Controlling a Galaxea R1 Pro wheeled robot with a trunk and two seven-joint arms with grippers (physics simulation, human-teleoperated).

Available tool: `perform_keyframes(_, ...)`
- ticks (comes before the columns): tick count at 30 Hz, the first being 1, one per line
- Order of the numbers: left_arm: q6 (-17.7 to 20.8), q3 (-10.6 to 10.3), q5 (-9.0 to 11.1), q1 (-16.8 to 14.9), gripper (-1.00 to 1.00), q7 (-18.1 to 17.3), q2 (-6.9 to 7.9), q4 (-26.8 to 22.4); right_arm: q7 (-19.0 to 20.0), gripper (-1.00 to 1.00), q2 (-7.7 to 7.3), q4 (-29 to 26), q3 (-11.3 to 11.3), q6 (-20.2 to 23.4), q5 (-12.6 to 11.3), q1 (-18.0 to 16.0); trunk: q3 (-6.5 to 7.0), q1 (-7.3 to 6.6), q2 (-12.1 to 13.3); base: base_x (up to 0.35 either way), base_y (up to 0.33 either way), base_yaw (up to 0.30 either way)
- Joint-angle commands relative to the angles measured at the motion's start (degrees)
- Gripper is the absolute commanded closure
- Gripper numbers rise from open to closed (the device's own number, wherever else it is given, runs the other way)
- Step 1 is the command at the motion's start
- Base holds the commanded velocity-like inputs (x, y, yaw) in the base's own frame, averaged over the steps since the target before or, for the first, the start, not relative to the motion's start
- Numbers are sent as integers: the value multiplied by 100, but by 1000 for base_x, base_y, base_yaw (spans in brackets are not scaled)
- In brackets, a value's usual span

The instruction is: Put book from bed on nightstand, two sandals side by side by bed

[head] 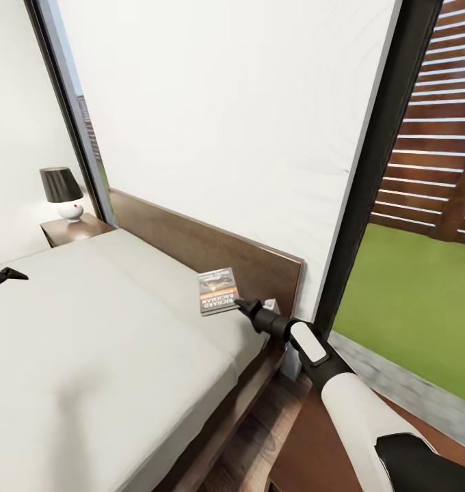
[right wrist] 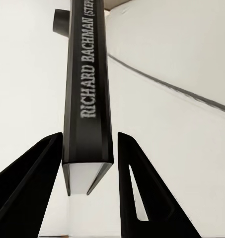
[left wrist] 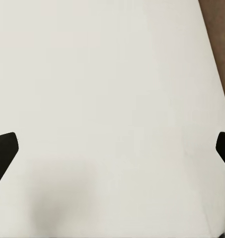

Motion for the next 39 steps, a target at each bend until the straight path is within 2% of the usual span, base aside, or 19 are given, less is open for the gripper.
perform_keyframes(1, 5, -48, -20, -6, -100, -54, 4, 1, 11, 100, 0, 0, -2, 69, -16, -5, -6, -1, -3, 0, 0, 0)
perform_keyframes(16, -49, -48, -20, -7, -100, -46, -43, 385, 7, 100, -10, -2, -10, 164, 5, -5, -6, -1, -3, 0, 0, 0)
perform_keyframes(27, -56, -43, -27, -7, -100, -35, -253, 426, 3, 100, -9, 15, -6, 166, 5, -5, -6, -1, -3, 0, 0, 0)
perform_keyframes(39, -65, -40, -29, -7, -100, -36, -289, 488, 8, 100, 0, 16, -6, 166, -3, -5, -6, -1, -3, -56, -44, 5)
